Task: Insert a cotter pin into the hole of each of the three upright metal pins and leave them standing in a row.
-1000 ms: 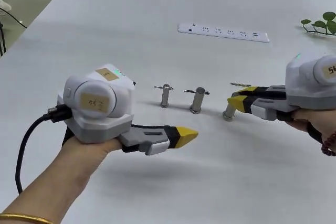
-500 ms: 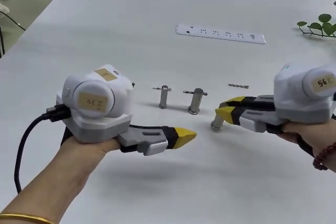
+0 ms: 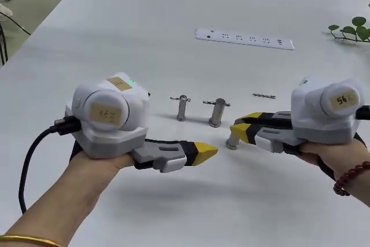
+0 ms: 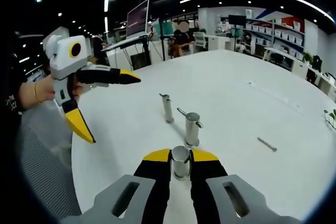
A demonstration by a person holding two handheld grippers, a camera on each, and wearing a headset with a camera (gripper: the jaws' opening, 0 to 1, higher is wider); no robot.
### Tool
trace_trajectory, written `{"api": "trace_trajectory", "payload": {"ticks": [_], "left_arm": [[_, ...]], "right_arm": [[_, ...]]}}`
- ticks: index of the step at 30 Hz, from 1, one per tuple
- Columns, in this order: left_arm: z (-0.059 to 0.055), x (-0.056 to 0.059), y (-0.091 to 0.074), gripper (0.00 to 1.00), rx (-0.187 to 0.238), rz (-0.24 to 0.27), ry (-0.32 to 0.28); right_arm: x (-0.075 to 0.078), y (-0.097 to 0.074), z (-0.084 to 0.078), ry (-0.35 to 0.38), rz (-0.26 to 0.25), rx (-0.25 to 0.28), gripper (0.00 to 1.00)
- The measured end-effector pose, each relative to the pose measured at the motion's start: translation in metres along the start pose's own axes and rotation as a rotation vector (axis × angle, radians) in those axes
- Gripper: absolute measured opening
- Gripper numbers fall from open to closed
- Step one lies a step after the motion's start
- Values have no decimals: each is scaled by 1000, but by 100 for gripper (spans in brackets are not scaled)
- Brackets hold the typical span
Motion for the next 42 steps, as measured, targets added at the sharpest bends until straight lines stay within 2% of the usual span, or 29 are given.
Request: {"api": "trace_trajectory", "payload": {"ticks": [6, 15, 26, 32, 38, 42], "left_arm": [[-1, 1, 0, 99, -9, -3, 4], [-2, 3, 1, 99, -20, -9, 9], [-2, 3, 2, 99, -26, -13, 11], [-2, 5, 2, 99, -27, -18, 13], [-2, 6, 2, 99, -24, -20, 15], [-1, 6, 2, 99, -20, -19, 15]], "right_arm": [[-2, 0, -1, -32, 6, -7, 8], [0, 1, -1, -28, 21, -2, 9], [2, -7, 5, -13, 46, -13, 19], [9, -16, 11, 4, 64, -16, 20], [22, -26, 17, -7, 44, -24, 18], [34, -29, 20, -27, 19, -47, 18]]}}
Point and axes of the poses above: the centre of the closed fingertips' face, and the gripper's own axes: y roughly forward along the fingers, x roughly to its right, z roughly out of its top, the point moved 9 cm from there along -y, roughly backward along the fingers, and after that the axes turned 2 degrees about y, right-handed, at the moved point
